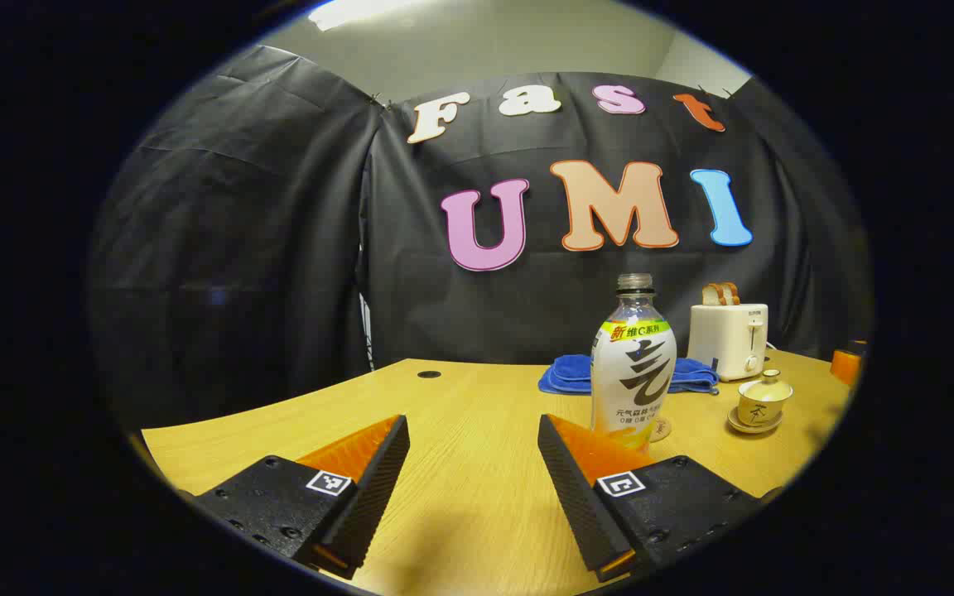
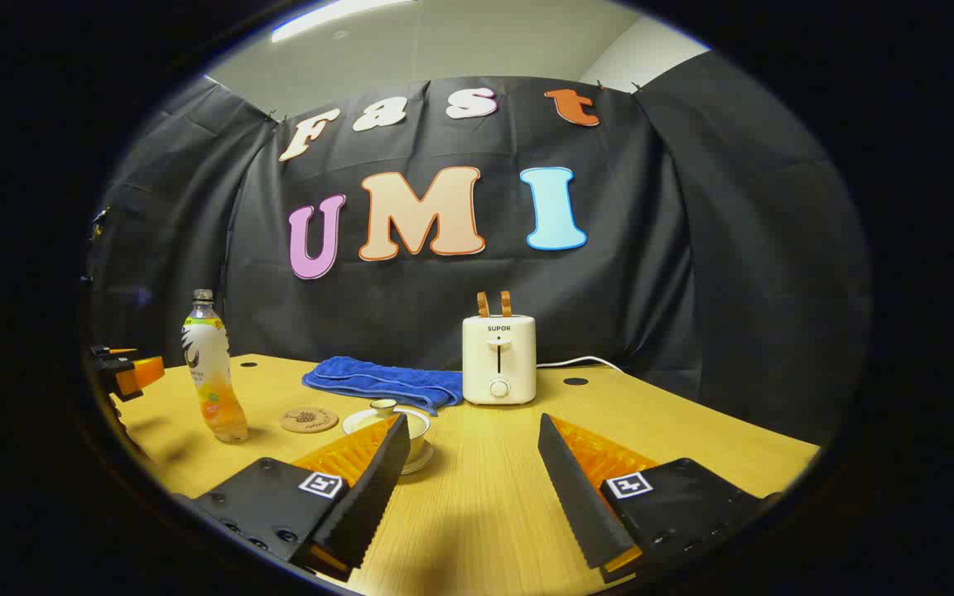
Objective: Open the teacup lid with one hand, grasp the water bottle and pour water into the teacup with the other hand; after pouring, place the water bottle on the coaster and then close the teacup lid.
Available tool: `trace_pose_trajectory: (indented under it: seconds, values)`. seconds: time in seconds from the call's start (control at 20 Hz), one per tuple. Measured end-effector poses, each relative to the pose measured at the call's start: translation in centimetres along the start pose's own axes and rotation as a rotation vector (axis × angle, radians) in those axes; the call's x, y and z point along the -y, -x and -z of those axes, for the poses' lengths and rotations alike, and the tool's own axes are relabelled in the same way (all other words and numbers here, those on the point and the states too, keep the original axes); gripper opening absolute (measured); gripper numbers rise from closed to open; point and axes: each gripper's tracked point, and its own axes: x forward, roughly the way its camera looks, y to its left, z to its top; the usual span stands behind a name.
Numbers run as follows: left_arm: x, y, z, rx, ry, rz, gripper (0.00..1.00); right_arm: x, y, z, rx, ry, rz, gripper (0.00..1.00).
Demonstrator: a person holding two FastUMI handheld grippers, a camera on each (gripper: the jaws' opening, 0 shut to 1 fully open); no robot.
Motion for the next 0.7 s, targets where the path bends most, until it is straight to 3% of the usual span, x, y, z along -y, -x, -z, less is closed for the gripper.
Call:
trace_pose_trajectory:
  seconds: [0.7]
  values:
    - [-0.05,-0.12,0.24,0.003,0.002,-0.003,0.91,-0.13,0.01,-0.01,-0.002,-0.001,0.002,0.98]
